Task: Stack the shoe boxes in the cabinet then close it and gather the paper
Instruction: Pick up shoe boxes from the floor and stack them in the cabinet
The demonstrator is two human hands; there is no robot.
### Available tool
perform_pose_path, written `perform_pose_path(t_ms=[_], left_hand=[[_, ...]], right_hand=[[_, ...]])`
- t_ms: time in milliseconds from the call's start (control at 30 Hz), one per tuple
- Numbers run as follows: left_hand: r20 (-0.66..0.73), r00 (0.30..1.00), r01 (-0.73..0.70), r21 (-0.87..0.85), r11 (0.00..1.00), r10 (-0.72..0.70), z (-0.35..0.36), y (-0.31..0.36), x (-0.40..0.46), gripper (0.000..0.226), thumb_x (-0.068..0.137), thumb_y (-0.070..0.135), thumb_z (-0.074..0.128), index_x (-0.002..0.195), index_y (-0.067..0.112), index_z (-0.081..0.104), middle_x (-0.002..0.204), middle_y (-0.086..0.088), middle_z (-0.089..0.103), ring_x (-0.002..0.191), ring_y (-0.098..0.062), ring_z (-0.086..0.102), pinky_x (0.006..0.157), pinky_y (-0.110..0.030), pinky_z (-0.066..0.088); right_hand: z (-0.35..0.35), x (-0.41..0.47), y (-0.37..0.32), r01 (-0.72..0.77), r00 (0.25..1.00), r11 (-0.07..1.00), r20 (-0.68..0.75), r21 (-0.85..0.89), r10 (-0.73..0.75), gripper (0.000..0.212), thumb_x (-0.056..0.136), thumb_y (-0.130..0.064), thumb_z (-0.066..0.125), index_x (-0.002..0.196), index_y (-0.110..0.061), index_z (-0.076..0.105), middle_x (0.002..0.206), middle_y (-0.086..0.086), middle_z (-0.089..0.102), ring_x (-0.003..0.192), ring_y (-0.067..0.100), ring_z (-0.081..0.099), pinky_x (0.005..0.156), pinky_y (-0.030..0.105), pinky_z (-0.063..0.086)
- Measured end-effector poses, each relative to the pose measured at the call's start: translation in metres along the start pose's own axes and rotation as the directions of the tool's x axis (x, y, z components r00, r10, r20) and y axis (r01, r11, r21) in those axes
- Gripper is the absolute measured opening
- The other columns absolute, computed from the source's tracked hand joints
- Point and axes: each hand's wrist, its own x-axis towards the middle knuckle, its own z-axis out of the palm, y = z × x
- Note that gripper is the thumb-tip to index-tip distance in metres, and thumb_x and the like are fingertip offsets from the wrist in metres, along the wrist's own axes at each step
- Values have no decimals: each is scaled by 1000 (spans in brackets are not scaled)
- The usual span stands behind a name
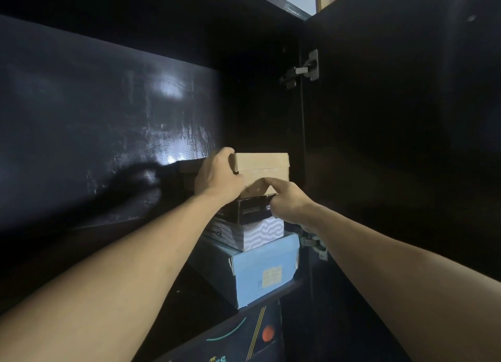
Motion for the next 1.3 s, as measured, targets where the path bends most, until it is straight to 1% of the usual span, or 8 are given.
perform_pose_path(t_ms=[333,433,533,633,767,900,1100,1300], left_hand=[[9,997,-80,152,985,80,-2,21,-24,73,81,27,73,144,14,38,149,-6,38,137,-26,34,111,-44,35],[30,974,-224,91,970,223,-5,49,-51,54,81,17,72,131,12,53,134,-6,53,124,-26,48,98,-37,43],[225,942,-252,-15,968,249,-2,84,-83,43,79,22,74,120,14,63,123,-3,63,113,-24,57,90,-34,46],[516,816,-252,-88,964,261,9,121,-122,48,74,32,78,118,20,65,114,1,66,102,-20,64,89,-37,53],[691,654,-276,-162,947,309,31,174,-187,53,69,44,80,117,25,65,104,10,67,96,-16,65,93,-43,52],[778,479,-279,-303,911,406,69,224,-264,53,71,43,80,117,23,66,103,8,67,92,-13,65,90,-37,53],[849,203,-313,-415,854,487,151,290,-389,52,74,37,77,119,15,66,109,0,68,95,-18,64,88,-35,53],[878,69,-169,-457,873,473,228,347,-507,41,75,35,76,105,8,69,101,-7,71,93,-24,66,84,-37,54]], right_hand=[[-31,-39,-1,-43,999,993,-12,-110,41,64,85,0,51,146,-14,41,147,8,46,109,21,58,67,21,52],[-66,-77,3,-121,992,982,-44,-145,116,58,81,-4,64,138,-9,52,128,10,62,98,25,66,68,31,57],[-107,-128,10,-203,979,957,-59,-207,195,51,81,-7,69,132,-10,58,111,12,68,93,28,68,77,42,61],[-147,-187,23,-289,957,923,-48,-254,286,46,83,-9,71,127,-8,61,109,17,71,96,28,70,79,44,61],[-199,-277,53,-452,888,823,-83,-343,453,39,84,-13,73,122,-10,64,99,6,71,92,23,71,74,38,62],[-244,-377,97,-661,741,665,-163,-348,651,36,85,-7,71,120,-3,63,81,3,70,74,16,69,77,44,60],[-295,-514,180,-841,527,433,-308,-324,792,38,84,-14,70,119,1,64,92,13,68,83,26,68,82,45,59],[-330,-628,276,-932,330,223,-421,-285,845,28,78,-10,72,104,1,70,84,14,68,72,25,63,69,39,59]])
